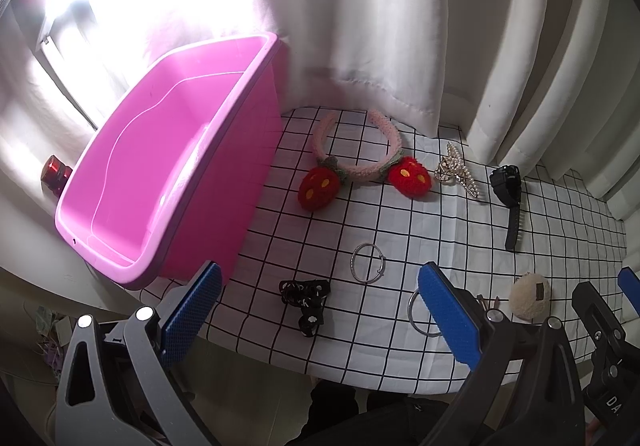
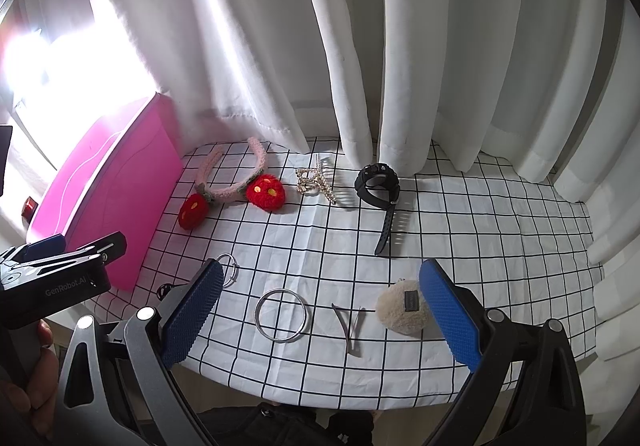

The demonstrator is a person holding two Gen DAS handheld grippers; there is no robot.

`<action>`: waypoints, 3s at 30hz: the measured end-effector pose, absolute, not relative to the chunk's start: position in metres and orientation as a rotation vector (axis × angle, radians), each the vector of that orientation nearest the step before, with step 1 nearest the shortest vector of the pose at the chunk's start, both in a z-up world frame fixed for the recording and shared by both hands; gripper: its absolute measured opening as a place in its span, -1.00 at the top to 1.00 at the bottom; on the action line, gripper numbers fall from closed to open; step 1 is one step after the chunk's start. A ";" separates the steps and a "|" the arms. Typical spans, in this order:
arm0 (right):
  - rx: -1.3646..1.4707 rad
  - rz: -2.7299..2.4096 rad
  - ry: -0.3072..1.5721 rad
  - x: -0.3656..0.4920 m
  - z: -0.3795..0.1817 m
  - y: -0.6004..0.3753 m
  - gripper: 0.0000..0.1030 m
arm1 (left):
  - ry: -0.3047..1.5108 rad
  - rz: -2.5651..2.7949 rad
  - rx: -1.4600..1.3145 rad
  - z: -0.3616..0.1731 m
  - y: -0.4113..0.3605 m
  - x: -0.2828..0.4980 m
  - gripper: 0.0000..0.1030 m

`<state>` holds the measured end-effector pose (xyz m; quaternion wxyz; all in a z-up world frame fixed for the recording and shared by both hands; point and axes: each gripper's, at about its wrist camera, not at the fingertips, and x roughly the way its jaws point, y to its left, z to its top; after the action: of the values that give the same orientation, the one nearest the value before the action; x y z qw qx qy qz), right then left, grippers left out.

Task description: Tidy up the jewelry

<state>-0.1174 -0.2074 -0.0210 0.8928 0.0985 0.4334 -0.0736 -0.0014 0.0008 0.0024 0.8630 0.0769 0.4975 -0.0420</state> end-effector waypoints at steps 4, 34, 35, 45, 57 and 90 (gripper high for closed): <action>0.206 -0.154 0.899 -0.117 -0.021 -0.208 -0.83 | 1.044 -0.089 0.162 0.001 0.000 0.000 -0.88; 0.293 -0.199 1.016 -0.140 -0.079 -0.243 -0.83 | 1.169 -0.091 0.117 -0.064 0.017 -0.005 -0.88; 0.299 -0.202 1.025 -0.142 -0.085 -0.246 -0.83 | 1.179 -0.082 0.108 -0.071 0.021 -0.005 -0.88; 0.324 -0.248 1.083 -0.142 -0.134 -0.273 -0.83 | 1.198 -0.078 0.072 -0.118 0.039 -0.001 -0.88; 0.330 -0.274 1.132 -0.123 -0.181 -0.295 -0.83 | 1.223 -0.062 0.035 -0.162 0.043 0.013 -0.88; 0.203 -0.292 1.166 -0.098 -0.232 -0.295 -0.83 | 1.216 -0.018 0.015 -0.205 0.033 0.017 -0.87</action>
<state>-0.0983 -0.2946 -0.2321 0.8198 0.0956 0.5477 -0.1370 0.0172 0.0328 -0.2047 0.8207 0.0068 0.5713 -0.0084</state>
